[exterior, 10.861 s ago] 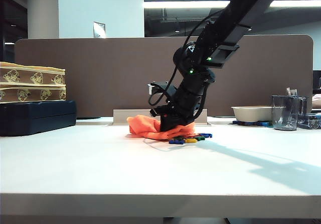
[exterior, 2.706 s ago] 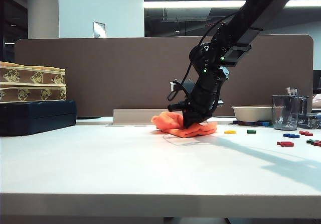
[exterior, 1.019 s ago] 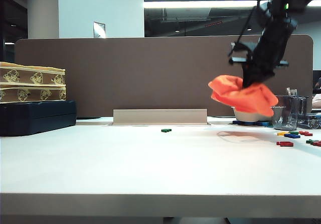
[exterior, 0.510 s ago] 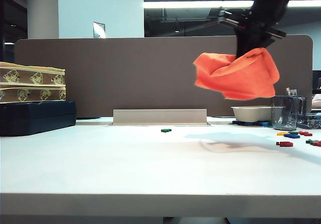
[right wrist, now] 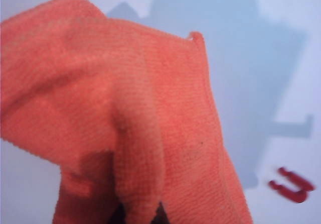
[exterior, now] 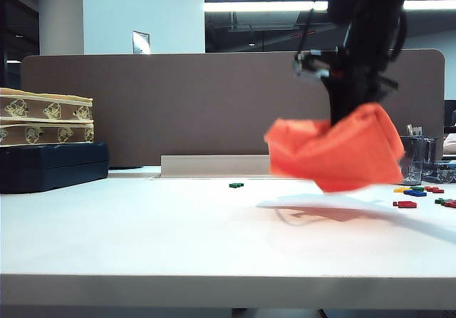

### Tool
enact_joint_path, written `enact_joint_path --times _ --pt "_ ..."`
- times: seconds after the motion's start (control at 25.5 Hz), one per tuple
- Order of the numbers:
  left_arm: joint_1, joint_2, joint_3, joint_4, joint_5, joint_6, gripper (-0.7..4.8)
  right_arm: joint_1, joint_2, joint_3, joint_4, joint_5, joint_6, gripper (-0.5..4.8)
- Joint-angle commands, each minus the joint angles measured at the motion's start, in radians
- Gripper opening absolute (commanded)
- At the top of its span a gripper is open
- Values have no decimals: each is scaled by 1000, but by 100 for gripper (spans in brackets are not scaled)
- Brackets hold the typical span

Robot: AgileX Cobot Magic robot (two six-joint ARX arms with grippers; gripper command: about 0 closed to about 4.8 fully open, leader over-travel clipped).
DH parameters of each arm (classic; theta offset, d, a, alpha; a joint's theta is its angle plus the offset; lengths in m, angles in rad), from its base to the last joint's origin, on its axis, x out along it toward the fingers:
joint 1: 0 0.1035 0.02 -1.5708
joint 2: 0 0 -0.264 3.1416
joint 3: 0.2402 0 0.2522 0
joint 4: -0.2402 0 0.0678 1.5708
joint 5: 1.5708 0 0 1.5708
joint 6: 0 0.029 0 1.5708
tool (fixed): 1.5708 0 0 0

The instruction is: Use an orange cloth to wipe the letter magnets on the table away for a distance.

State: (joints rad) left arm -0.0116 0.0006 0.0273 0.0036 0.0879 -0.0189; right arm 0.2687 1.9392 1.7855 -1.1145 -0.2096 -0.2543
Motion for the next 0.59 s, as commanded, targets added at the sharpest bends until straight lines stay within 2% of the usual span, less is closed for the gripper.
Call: enact_joint_path --times 0.04,0.39,0.47,0.59 --pt "1 1 7 13 6 0 -5 0 -6 -75 35 6 -12 -2" --pt "1 1 7 13 32 0 -5 -3 -4 -256 198 15 -12 -2" --pt "1 1 7 13 32 0 -5 -6 -4 -271 220 39 -12 -2" --pt "0 1 7 13 32 0 -5 -29 -4 -289 256 131 -11 -2"
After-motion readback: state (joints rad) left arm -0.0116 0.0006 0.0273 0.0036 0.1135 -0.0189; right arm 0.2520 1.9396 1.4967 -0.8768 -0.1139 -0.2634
